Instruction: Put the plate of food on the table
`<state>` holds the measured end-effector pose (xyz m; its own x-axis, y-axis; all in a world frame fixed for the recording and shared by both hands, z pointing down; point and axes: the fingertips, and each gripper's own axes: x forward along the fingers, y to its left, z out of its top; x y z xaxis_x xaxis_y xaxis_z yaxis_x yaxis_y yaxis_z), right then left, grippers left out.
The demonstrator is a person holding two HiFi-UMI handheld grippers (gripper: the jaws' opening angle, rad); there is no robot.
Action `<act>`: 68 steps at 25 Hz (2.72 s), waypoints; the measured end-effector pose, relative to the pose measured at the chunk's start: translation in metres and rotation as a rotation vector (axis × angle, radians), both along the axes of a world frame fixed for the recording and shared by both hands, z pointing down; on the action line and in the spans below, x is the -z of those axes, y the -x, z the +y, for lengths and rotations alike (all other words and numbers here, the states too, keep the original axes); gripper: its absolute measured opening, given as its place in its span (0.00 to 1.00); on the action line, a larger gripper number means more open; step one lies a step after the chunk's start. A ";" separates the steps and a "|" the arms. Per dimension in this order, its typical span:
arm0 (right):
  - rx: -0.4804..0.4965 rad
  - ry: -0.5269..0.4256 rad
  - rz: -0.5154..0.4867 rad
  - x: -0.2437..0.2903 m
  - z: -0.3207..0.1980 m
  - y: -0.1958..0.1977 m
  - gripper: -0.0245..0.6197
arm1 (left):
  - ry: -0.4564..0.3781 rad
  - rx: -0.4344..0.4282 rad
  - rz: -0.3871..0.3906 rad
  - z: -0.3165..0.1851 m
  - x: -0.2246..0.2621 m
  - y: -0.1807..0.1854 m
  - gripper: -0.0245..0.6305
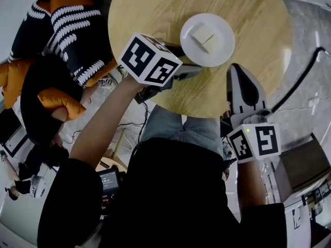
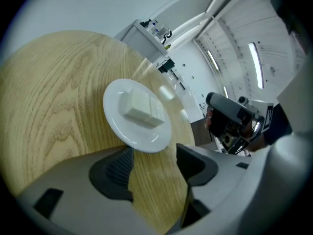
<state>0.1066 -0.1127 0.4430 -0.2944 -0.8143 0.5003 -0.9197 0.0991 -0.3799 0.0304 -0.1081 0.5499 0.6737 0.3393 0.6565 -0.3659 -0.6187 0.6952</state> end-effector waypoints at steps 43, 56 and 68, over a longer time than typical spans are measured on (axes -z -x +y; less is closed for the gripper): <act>0.046 -0.071 0.114 0.049 0.026 0.006 0.05 | -0.294 0.037 -0.256 -0.030 0.006 0.022 0.05; 0.091 -0.171 0.141 0.090 0.006 0.012 0.05 | -0.500 0.143 -0.067 -0.053 0.122 0.015 0.05; 0.120 -0.273 0.148 0.136 -0.012 0.023 0.05 | -0.694 0.313 0.083 -0.066 0.211 0.021 0.05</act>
<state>0.0840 -0.1245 0.3068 -0.3370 -0.8881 0.3125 -0.9384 0.2901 -0.1877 0.0091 -0.1741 0.3384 0.7272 -0.3470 0.5922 -0.5594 -0.7996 0.2185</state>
